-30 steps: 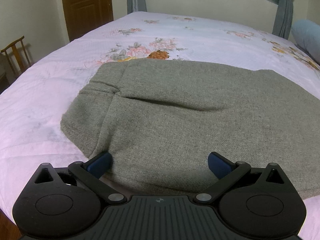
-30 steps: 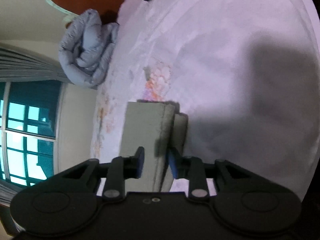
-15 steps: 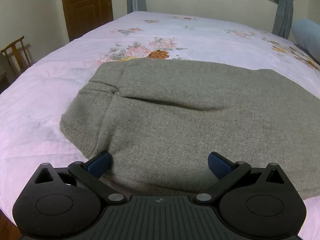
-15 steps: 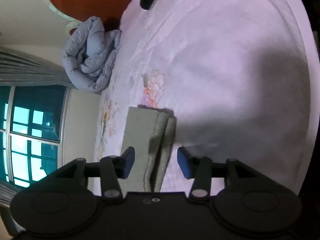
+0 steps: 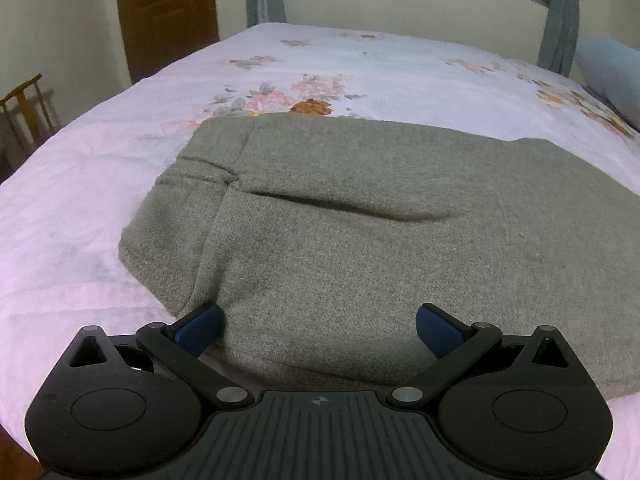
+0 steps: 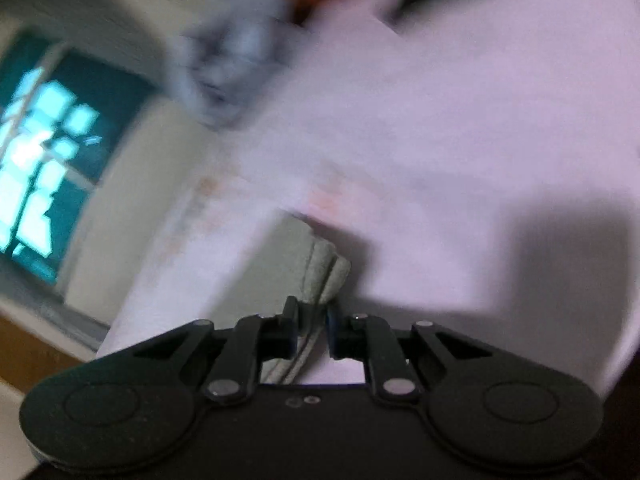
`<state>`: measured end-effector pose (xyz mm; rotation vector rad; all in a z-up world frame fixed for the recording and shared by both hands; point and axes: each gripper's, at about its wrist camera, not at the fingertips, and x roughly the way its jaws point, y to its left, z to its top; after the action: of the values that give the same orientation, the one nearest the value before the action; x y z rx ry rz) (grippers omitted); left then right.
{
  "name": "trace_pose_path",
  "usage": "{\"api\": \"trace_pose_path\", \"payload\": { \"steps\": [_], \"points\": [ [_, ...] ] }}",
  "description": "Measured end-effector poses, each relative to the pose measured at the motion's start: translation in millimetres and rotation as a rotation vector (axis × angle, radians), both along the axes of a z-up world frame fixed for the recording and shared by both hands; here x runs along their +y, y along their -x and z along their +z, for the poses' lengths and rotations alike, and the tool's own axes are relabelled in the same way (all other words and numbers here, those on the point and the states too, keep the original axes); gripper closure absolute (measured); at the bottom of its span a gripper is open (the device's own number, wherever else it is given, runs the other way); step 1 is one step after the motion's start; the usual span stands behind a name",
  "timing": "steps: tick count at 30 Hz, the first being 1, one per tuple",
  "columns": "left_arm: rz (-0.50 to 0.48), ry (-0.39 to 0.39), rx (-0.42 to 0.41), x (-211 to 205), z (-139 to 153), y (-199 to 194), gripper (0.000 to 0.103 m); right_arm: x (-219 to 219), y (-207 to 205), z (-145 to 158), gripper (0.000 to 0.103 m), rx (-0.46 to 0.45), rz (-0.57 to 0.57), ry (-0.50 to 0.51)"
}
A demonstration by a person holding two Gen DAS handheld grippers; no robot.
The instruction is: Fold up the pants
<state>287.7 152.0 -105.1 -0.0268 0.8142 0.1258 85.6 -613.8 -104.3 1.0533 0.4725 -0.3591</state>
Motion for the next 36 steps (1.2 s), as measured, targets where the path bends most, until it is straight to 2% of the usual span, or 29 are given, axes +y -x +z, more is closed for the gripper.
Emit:
{"api": "trace_pose_path", "payload": {
  "steps": [1,3,6,8,9,12,17,21,24,27,29,30,34,36],
  "points": [
    [-0.004,0.002,0.005,1,1,-1,0.0,-3,2,-11,0.1,-0.022,-0.002,-0.029],
    [-0.011,0.008,0.009,3,2,-1,0.0,0,2,-9,0.099,-0.034,-0.007,-0.017],
    [-0.013,0.01,-0.01,2,1,1,0.0,0,11,-6,0.088,-0.067,-0.058,-0.085],
    [-0.013,0.018,-0.044,3,3,6,0.0,3,26,11,0.081,-0.045,-0.126,-0.009],
    [-0.02,0.019,-0.057,4,5,10,0.0,7,29,21,0.081,-0.045,-0.113,0.028],
    [-0.026,0.032,-0.129,8,16,27,0.0,31,13,54,0.081,-0.097,0.071,0.112],
    [0.112,0.046,-0.163,40,25,47,0.0,126,-95,104,0.076,-0.184,0.587,0.178],
    [0.267,0.132,-0.137,79,25,53,0.0,217,-191,112,0.075,-0.206,0.877,0.163],
    [0.337,0.248,-0.116,100,19,52,0.0,289,-258,101,0.075,-0.17,1.067,0.153],
    [0.368,0.329,-0.121,107,16,46,0.001,344,-317,83,0.075,-0.129,1.175,0.115],
    [0.382,0.358,-0.113,107,13,40,0.02,369,-342,73,0.075,-0.106,1.22,0.104],
    [0.384,0.385,-0.11,107,11,35,0.023,382,-358,65,0.075,-0.086,1.251,0.088],
    [0.386,0.421,-0.11,103,5,20,0.032,409,-388,47,0.076,-0.044,1.335,0.078],
    [0.381,0.42,-0.111,100,3,13,0.035,416,-385,40,0.077,-0.024,1.359,0.09]
  ]
}}
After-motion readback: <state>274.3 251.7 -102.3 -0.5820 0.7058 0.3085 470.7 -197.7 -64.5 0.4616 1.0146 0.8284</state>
